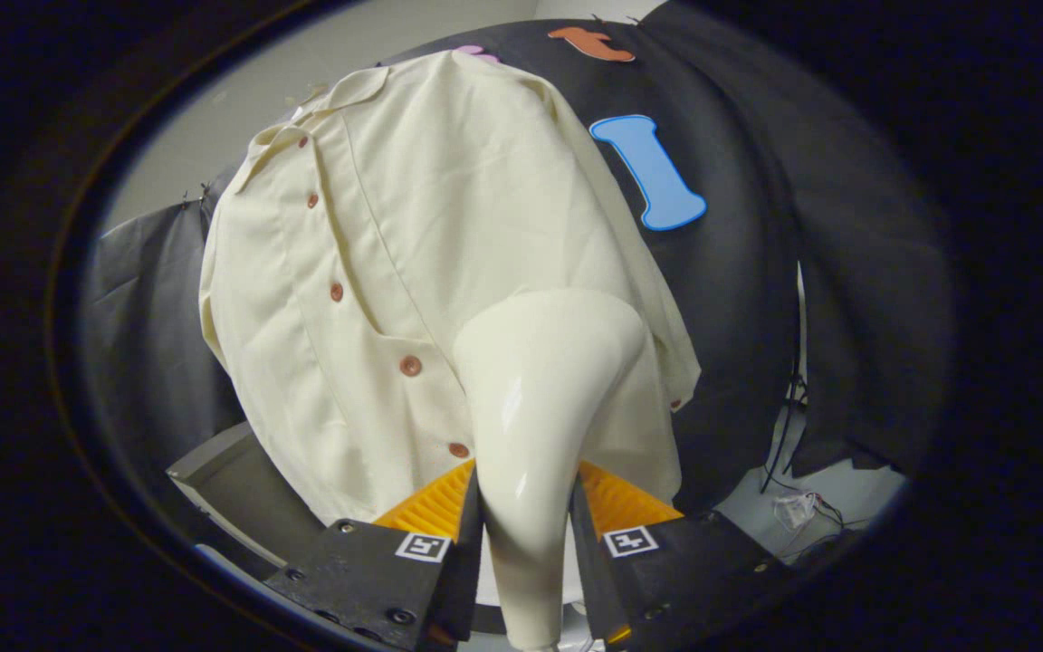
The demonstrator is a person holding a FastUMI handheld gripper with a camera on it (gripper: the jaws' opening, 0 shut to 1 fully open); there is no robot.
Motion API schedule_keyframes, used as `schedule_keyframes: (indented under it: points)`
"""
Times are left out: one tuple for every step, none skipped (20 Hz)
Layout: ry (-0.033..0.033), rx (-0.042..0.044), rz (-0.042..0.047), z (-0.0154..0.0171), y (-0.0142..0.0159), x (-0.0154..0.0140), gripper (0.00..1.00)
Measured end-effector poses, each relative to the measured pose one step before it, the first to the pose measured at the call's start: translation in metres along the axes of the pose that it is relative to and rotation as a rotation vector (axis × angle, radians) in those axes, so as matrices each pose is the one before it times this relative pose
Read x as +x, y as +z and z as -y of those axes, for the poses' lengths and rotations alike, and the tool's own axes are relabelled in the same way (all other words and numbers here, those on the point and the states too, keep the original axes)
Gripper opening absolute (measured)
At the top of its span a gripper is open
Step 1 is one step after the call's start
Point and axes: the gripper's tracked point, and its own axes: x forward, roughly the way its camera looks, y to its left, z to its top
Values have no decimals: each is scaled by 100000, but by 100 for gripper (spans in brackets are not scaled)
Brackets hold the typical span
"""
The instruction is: Iron the clothes twice with a garment steamer, once on the left side and once on the right side.
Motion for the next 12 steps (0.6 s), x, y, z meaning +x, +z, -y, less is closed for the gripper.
schedule_keyframes:
  points:
    - [-256, 1245, -800, 584, -1013, -64, 47]
    - [-117, 1682, -634, 400, -970, -38, 47]
    - [-89, 729, -1133, 411, -1037, -16, 47]
    - [-459, 168, -1066, 427, -1005, 68, 47]
    - [-609, 849, -481, 321, -825, -15, 47]
    - [-649, 1110, -63, 363, -627, -65, 47]
    - [-341, 1142, -25, 463, -667, -210, 47]
    - [-343, 971, -42, 270, -557, -120, 47]
    - [-562, 633, -689, 124, -704, -12, 47]
    - [-619, -328, -1042, 117, -731, -131, 47]
    - [-487, -689, -843, 91, -624, -292, 47]
    - [117, -622, -660, -167, -493, -321, 47]
